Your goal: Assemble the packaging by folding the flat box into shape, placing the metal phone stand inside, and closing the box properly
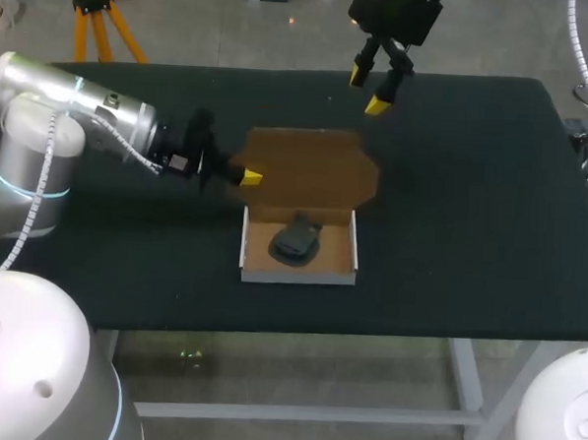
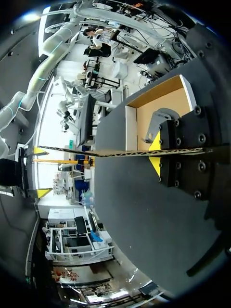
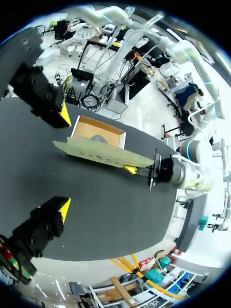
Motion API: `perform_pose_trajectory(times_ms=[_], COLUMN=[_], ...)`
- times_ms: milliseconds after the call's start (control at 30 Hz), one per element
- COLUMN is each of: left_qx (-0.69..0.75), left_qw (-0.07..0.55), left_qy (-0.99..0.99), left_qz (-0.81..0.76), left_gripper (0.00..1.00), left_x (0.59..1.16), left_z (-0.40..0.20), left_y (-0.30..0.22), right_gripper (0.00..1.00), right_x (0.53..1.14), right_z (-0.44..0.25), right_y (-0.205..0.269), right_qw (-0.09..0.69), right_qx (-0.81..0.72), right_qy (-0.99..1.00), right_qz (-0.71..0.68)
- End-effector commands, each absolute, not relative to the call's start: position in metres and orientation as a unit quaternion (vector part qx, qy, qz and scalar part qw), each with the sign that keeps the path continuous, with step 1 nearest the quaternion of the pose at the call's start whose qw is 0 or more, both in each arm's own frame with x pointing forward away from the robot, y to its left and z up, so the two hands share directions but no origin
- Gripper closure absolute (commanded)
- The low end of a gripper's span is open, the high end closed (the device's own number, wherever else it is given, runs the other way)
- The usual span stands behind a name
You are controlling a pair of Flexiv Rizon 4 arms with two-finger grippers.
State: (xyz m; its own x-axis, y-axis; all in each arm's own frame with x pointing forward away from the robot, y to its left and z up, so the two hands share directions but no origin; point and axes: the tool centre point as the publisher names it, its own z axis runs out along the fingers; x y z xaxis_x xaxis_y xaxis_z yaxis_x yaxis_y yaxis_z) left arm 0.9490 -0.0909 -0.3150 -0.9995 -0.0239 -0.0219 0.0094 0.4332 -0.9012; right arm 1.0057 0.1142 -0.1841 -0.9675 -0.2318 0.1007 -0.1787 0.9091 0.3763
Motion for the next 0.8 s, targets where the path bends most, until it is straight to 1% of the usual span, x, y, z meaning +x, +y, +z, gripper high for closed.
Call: perform_pose_trajectory(times_ms=[33, 433, 800], left_qx=[-0.031, -0.023, -0.007], left_qw=[0.088, 0.127, 0.125], left_qy=[0.846, 0.84, 0.828], left_qz=[-0.525, -0.526, -0.546], left_gripper=[1.0, 1.0, 1.0], left_x=[0.923, 0.921, 0.93], left_z=[-0.307, -0.312, -0.318], left_y=[-0.09, -0.094, -0.092], right_gripper=[0.0, 0.0, 0.0], right_x=[1.007, 1.005, 1.004], right_z=[-0.181, -0.181, -0.181], right_y=[0.118, 0.118, 0.117], right_qw=[0.076, 0.076, 0.08], right_qx=[0.108, 0.11, 0.111], right_qy=[-0.975, -0.975, -0.974], right_qz=[-0.18, -0.179, -0.179])
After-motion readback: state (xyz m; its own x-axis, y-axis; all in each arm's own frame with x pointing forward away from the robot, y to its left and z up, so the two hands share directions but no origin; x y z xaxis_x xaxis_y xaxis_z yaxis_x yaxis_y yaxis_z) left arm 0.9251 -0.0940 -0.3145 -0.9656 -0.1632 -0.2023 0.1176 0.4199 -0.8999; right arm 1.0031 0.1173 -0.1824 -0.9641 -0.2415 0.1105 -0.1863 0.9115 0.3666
